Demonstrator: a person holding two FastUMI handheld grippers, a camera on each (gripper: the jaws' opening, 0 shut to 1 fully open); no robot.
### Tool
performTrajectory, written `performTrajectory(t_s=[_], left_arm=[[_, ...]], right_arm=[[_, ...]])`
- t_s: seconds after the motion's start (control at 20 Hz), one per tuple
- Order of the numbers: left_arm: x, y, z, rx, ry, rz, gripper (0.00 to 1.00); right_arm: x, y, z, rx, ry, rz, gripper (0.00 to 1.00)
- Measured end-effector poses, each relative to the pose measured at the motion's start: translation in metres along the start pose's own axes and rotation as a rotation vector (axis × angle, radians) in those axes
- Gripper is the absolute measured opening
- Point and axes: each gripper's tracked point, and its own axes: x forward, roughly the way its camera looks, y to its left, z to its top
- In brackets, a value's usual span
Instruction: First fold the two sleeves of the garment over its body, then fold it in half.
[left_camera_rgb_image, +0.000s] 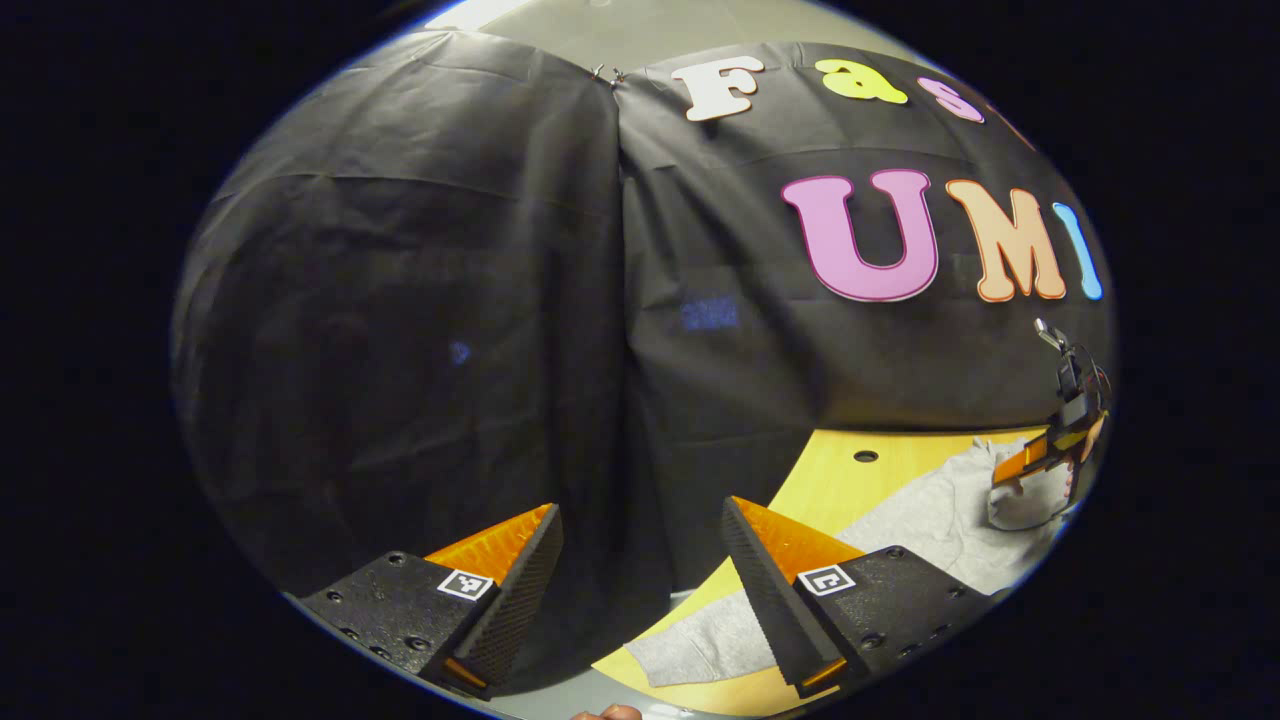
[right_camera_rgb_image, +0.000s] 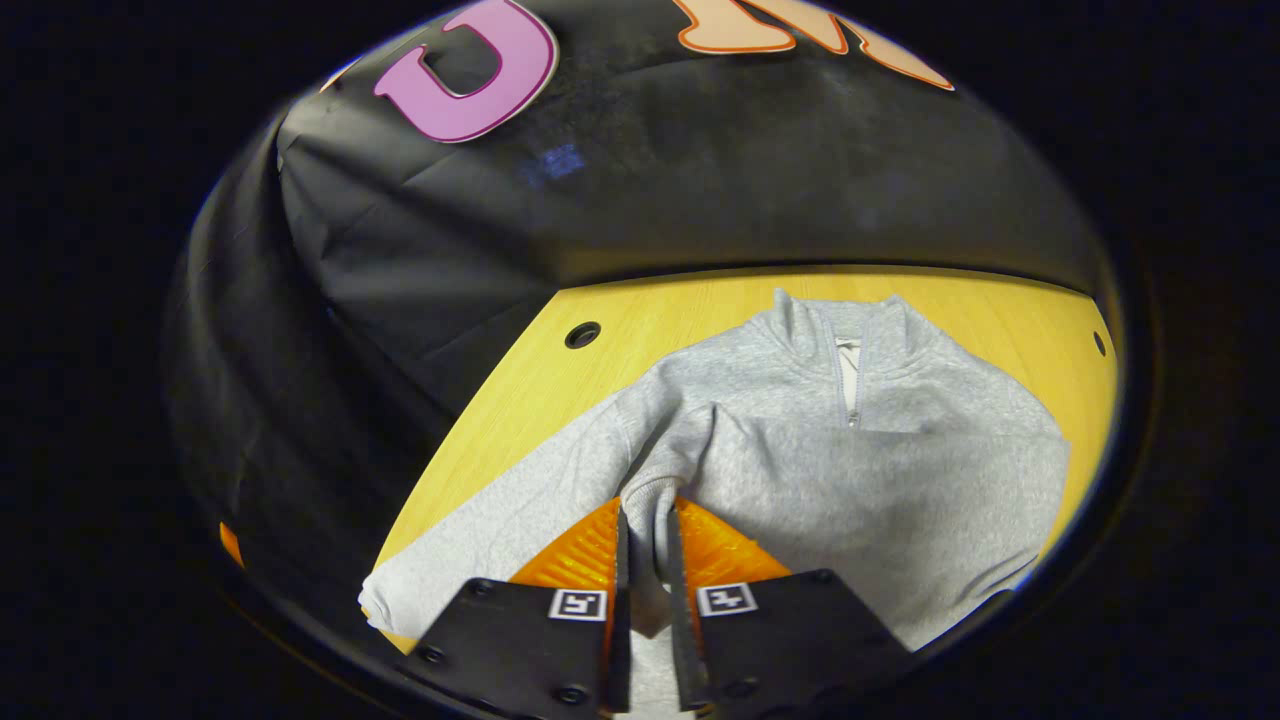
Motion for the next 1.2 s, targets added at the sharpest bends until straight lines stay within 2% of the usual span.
performTrajectory(t_s=[0.05,0.1,0.15,0.2,0.35,0.45,0.5,0.55,0.9,1.2], left_arm=[[-0.001,0.0,-0.007,-0.006,0.007,-0.011,0.99],[-0.003,0.0,-0.017,-0.01,0.019,-0.02,0.94],[-0.003,0.0,-0.027,-0.011,0.034,-0.025,0.98],[0.0,-0.001,-0.037,-0.008,0.052,-0.031,0.94],[0.009,-0.003,-0.062,0.003,0.101,-0.039,0.94],[0.013,-0.004,-0.084,0.008,0.143,-0.047,0.95],[0.016,-0.005,-0.095,0.01,0.168,-0.052,0.95],[0.019,-0.007,-0.109,0.01,0.197,-0.059,0.94],[0.024,-0.03,-0.182,-0.008,0.369,-0.114,0.96],[0.025,-0.04,-0.219,-0.009,0.477,-0.123,0.96]], right_arm=[[-0.011,0.009,0.001,-0.007,-0.011,0.017,0.31],[-0.017,0.015,0.004,-0.013,-0.026,0.036,0.32],[-0.02,0.021,0.007,-0.02,-0.043,0.049,0.39],[-0.025,0.023,0.011,-0.03,-0.065,0.052,0.54],[-0.044,0.015,0.026,-0.074,-0.149,0.018,1.0],[-0.06,0.009,0.035,-0.091,-0.203,-0.009,0.98],[-0.067,0.007,0.038,-0.09,-0.221,-0.018,0.94],[-0.074,0.003,0.039,-0.088,-0.232,-0.024,0.98],[-0.108,-0.04,0.034,-0.083,-0.254,-0.105,0.98],[-0.134,-0.069,0.032,-0.076,-0.275,-0.152,0.98]])
